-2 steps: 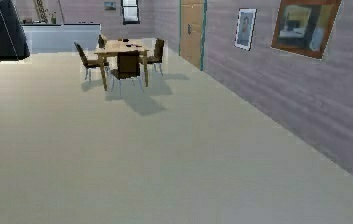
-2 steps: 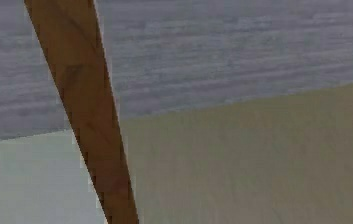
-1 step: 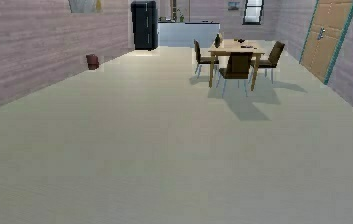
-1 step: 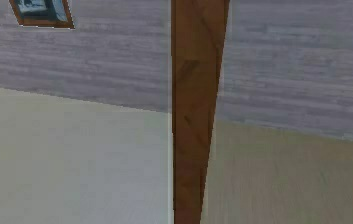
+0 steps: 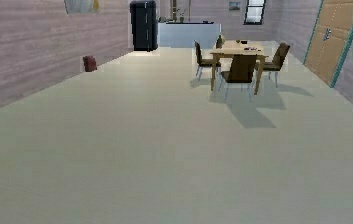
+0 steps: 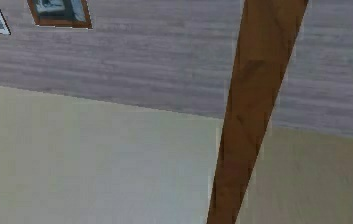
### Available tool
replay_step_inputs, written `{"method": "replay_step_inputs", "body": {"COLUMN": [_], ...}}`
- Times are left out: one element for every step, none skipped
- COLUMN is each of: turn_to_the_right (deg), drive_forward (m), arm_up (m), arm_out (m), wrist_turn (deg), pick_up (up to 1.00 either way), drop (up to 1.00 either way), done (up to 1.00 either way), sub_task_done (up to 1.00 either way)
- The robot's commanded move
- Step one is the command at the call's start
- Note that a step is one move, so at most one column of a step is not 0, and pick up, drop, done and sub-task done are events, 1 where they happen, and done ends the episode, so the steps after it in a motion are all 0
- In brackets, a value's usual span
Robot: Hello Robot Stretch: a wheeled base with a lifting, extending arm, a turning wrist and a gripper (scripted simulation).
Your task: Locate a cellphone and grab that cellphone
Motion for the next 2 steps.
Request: {"method": "replay_step_inputs", "body": {"turn_to_the_right": [21.0,0.0], "drive_forward": [0.00,0.30], "arm_up": [0.00,0.00], "arm_out": [0.00,0.00], "wrist_turn": [0.0,0.0], "pick_up": [0.00,0.00], "drop": [0.00,0.00], "done": [0.00,0.00], "sub_task_done": [0.00,0.00]}}
